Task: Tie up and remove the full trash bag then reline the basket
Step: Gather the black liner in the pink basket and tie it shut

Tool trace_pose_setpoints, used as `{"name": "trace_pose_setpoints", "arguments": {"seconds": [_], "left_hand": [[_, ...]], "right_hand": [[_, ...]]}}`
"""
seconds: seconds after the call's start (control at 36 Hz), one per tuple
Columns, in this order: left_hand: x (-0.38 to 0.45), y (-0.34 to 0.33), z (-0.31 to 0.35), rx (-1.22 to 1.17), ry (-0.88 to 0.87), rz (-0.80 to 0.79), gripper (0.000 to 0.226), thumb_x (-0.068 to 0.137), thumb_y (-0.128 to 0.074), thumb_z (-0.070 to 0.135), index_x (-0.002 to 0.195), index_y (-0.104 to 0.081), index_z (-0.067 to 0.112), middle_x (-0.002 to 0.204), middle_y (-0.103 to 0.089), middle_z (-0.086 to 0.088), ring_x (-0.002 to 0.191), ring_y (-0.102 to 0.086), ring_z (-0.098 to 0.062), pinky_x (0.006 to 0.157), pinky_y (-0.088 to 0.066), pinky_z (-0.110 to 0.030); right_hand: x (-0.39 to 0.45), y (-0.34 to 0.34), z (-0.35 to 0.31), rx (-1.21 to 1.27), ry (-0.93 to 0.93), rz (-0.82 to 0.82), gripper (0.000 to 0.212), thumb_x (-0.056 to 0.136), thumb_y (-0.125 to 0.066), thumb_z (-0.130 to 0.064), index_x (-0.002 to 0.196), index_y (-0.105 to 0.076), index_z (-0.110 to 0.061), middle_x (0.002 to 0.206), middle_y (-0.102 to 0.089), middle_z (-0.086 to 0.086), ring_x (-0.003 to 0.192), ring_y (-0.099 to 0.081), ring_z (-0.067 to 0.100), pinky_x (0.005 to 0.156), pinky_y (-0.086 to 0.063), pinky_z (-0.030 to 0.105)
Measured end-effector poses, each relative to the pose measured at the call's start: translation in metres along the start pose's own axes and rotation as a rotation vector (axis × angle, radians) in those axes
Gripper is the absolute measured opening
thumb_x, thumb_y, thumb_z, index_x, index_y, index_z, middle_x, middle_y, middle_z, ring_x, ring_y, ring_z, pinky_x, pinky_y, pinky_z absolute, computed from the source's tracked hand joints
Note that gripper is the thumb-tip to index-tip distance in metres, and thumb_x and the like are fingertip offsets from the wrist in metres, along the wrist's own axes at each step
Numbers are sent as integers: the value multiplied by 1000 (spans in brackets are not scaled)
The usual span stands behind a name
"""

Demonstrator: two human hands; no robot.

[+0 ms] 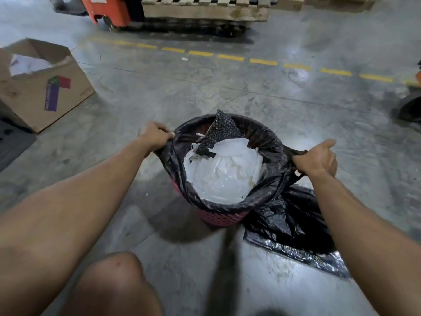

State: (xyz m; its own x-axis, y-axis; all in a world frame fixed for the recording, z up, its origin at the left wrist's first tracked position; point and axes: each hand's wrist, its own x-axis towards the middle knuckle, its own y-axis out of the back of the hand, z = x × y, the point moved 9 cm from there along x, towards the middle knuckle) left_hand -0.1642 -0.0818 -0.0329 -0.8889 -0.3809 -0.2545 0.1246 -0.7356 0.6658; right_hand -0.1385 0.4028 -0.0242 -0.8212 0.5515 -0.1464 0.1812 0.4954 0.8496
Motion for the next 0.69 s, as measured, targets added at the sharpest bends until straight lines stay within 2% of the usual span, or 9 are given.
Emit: {"name": "trace_pose_setpoints", "arguments": {"seconds": [0.08, 0.14, 0.22, 0.28, 0.36, 0.47, 0.53, 0.61, 0.69], "left_hand": [[0, 7, 0, -69, 0, 75, 6, 86, -72, 23, 87, -72, 17, 75, -61, 1, 80, -57, -20, 73, -44, -25], [-2, 3, 7, -124, 15, 24, 8, 80, -69, 18, 86, -72, 14, 77, -64, -6, 74, -58, -23, 66, -45, -26], [-7, -3, 20, -178, 41, -1, 6, 75, -60, 13, 77, -64, 9, 69, -57, -8, 61, -52, -23, 52, -39, -24], [-7, -7, 25, -210, 83, 17, 11, 79, -58, 13, 69, -53, 12, 65, -50, -4, 53, -46, -18, 47, -35, -22], [-5, -19, 30, -244, 144, -37, 17, 90, -59, 18, 74, -55, 13, 63, -59, -4, 48, -56, -17, 39, -44, -16], [7, -18, 29, -34, 102, 1, 46, 79, -76, 43, 103, -69, 4, 97, -72, -11, 86, -70, -27, 73, -56, -32], [16, -14, 34, -95, 42, 61, 44, 74, -73, 41, 104, -75, 9, 98, -75, -8, 91, -71, -26, 78, -56, -33], [9, -14, 58, -347, -82, 63, 11, 87, -68, 26, 92, -74, 18, 64, -66, 7, 62, -64, -13, 61, -49, -27], [-4, -20, 78, -591, -176, -54, 17, 97, -55, 9, 92, -68, 19, 46, -34, 10, 36, -30, -5, 42, -26, -21]], "right_hand": [[2, -15, -20, 27, 102, -166, 53, 80, -70, -20, 129, -54, -6, 117, -63, 19, 106, -64, 40, 82, -54, 43], [5, -28, -27, 154, 65, -326, 33, 82, -62, -12, 111, -70, 3, 93, -68, 18, 79, -68, 36, 69, -59, 45], [11, -41, -31, 287, -23, -435, 31, 82, -54, -3, 105, -68, 13, 80, -59, 18, 62, -56, 31, 57, -51, 42], [9, -46, -35, 229, -40, -437, 21, 84, -48, -4, 91, -63, 8, 79, -57, 19, 61, -56, 32, 52, -49, 38], [2, -48, -44, 158, -29, -420, 16, 91, -43, -7, 82, -53, 1, 80, -53, 16, 65, -51, 31, 56, -41, 35], [12, -36, -47, 154, -18, -215, 12, 88, -60, -12, 87, -59, 0, 94, -59, 16, 85, -57, 31, 70, -45, 34], [16, -37, -53, 327, -53, -234, 13, 86, -65, -13, 94, -62, -3, 96, -60, 14, 84, -58, 27, 69, -47, 33], [12, -38, -63, 757, -123, -324, 10, 86, -71, -11, 85, -63, -6, 89, -63, 10, 80, -61, 22, 69, -49, 35], [0, -33, -70, 1041, -135, -456, 7, 87, -69, -14, 88, -67, -8, 72, -67, 5, 69, -67, 24, 63, -55, 31]]}}
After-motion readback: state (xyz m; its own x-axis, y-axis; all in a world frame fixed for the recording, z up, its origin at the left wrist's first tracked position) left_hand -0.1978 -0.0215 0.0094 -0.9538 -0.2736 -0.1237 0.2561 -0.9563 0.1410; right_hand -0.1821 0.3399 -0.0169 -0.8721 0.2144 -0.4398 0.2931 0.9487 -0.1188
